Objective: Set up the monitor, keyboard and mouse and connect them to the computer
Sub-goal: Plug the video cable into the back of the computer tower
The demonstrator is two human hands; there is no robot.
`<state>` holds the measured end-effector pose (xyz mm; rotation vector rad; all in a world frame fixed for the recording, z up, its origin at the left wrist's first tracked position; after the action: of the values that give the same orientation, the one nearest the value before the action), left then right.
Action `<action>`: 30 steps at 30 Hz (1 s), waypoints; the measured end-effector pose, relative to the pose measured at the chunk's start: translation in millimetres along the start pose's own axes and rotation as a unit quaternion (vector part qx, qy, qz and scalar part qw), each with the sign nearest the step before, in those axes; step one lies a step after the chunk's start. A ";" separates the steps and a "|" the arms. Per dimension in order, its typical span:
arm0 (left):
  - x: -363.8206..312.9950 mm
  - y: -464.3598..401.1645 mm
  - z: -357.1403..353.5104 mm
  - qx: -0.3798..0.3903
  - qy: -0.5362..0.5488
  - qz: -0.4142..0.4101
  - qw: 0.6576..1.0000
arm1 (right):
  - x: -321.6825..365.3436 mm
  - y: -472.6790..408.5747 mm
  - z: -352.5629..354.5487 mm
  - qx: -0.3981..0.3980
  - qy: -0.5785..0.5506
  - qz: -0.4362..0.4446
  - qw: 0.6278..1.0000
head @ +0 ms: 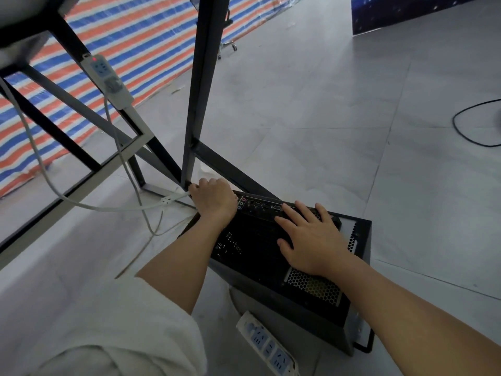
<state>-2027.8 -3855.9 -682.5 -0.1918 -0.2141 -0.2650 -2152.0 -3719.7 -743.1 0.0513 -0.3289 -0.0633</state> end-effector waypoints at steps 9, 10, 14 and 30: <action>-52.5 108.2 35.1 0.083 0.213 0.063 0.971 | -35.3 101.8 76.3 -0.007 -0.155 -0.137 0.978; -63.4 121.8 49.4 0.112 0.232 0.062 0.964 | -42.8 115.5 89.5 0.011 -0.145 -0.167 0.975; -111.2 190.5 136.7 0.211 0.305 0.051 0.927 | -44.1 191.4 160.0 0.072 -0.136 -0.226 0.962; 21.0 303.4 518.3 0.166 0.362 0.086 0.913 | 118.0 309.1 484.9 0.167 -0.074 -0.118 0.976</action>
<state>-2018.7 -3462.2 -228.6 0.2313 0.4958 -0.1067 -2181.2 -3439.3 -228.2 0.4210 -0.4793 -0.2486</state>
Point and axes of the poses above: each hand's wrist, its own y-axis away from the middle knuckle, its own z-axis out of the back of the hand, x = y × z, the point moved 5 cm from there along -y, towards the middle knuckle, and after that the axes turned 7 degrees about -z, right-handed, at the moved point
